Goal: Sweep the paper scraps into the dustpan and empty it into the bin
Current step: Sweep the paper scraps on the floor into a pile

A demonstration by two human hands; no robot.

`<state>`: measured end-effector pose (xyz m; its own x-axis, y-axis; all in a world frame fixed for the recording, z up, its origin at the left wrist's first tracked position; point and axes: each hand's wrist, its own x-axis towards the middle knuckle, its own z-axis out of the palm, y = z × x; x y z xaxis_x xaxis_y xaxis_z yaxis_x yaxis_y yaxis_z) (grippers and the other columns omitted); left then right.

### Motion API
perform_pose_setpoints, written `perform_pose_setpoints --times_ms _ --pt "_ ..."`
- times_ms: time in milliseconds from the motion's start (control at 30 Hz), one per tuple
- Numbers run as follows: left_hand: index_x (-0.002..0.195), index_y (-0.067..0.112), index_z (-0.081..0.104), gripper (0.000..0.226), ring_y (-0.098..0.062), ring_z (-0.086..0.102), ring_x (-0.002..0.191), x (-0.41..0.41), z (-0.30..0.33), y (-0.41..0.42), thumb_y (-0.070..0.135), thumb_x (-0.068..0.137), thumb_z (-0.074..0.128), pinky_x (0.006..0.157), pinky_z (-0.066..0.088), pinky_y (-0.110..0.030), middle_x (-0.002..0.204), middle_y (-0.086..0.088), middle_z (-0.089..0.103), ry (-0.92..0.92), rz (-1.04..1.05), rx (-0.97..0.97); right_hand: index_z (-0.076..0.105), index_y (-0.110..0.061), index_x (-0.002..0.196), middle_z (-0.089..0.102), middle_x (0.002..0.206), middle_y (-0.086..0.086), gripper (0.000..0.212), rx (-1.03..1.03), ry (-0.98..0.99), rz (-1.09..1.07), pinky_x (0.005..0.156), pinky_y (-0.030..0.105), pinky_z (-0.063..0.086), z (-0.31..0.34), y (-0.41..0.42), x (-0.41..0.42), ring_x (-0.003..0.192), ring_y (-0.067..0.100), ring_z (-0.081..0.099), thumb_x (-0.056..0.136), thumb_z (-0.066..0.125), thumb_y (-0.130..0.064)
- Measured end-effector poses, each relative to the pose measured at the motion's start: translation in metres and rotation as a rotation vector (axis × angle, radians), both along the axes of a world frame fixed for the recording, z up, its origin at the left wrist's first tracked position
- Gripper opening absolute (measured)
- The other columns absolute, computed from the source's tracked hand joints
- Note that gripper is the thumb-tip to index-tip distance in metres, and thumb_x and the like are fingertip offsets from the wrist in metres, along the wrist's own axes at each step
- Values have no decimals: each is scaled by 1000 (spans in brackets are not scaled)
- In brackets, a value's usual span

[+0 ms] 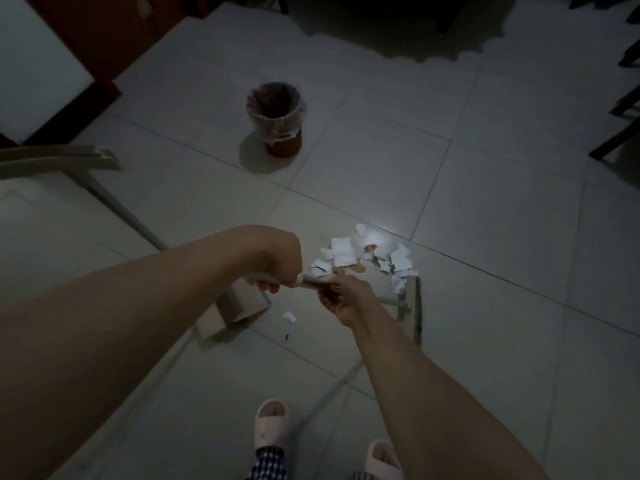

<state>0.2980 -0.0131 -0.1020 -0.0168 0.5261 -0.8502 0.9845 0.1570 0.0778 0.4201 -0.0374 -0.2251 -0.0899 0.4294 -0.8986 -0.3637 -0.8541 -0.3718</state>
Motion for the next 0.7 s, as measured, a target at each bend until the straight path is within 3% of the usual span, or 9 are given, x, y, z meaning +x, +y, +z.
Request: perform_pose_setpoints --times_ms 67,200,333,433,533,633,700 --pt "113 7 68 29 -17 57 61 -18 4 2 23 93 55 71 55 -31 77 -6 67 -11 28 22 46 0 102 50 80 15 15 26 4 3 38 19 50 0 8 -19 61 21 51 91 41 8" --pt "114 5 67 29 -18 58 65 -39 17 4 22 94 55 64 52 -29 79 -8 65 -43 70 37 45 -2 92 49 79 14 10 52 -23 28 39 19 48 9 16 -43 61 20 51 91 40 7" --pt "116 5 65 30 -13 55 57 -47 25 5 23 95 53 58 47 -24 82 -6 67 -80 49 35 46 0 105 50 82 15 16 60 -82 6 51 24 48 20 18 -49 64 20 51 91 42 6" --pt "116 6 65 30 -12 54 55 -42 19 8 23 95 52 53 45 -23 84 -6 66 -132 66 27 52 -1 109 55 88 16 22 56 -167 -28 47 22 49 18 24 -39 66 18 54 89 47 7" --pt "118 4 61 29 -13 53 55 -26 3 11 19 96 50 50 44 -23 85 -9 65 -196 144 18 53 6 118 61 103 22 32 48 -305 -16 38 19 46 0 38 -24 66 18 56 87 46 8" --pt "118 1 57 27 -13 50 55 -5 -16 16 13 96 47 50 41 -23 77 -9 59 -266 284 12 51 4 123 62 112 20 34 56 -372 18 42 19 47 -18 55 -11 69 17 57 89 51 4" --pt "122 0 54 29 -13 47 57 6 -26 17 12 97 44 50 39 -23 73 -8 54 -295 373 9 51 3 126 62 99 17 36 89 -363 51 50 21 49 -27 64 -7 68 16 56 90 54 2"
